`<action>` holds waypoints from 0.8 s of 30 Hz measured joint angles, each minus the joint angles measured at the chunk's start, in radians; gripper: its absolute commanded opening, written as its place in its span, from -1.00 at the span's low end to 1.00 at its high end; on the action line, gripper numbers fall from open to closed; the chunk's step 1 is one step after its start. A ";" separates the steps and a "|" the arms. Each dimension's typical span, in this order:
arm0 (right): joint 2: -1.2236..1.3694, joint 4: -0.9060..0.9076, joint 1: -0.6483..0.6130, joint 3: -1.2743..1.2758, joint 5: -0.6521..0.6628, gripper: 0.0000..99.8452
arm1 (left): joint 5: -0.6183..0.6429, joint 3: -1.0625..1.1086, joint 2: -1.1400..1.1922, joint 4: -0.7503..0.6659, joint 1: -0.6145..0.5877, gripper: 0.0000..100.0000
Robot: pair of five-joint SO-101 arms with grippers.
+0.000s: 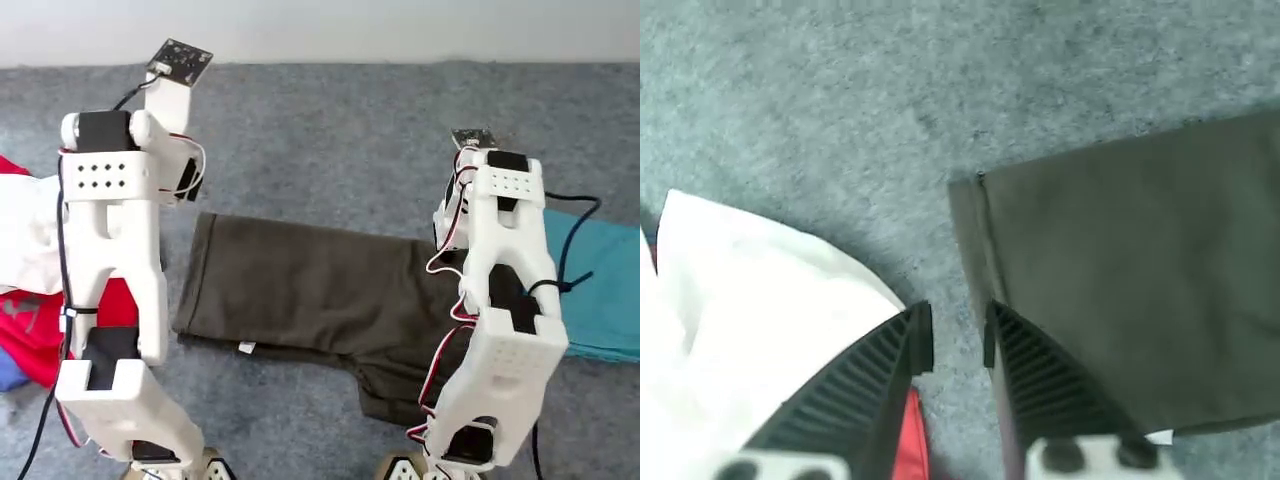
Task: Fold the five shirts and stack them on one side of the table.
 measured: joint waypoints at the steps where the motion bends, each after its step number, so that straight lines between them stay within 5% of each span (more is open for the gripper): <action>1: 0.000 0.000 -0.002 0.000 0.000 -0.43 | 0.000 0.000 0.000 0.000 -0.008 -0.81; 24: 0.133 0.155 0.060 -0.213 0.000 -0.43 | -0.035 0.000 0.002 0.002 -0.023 -0.81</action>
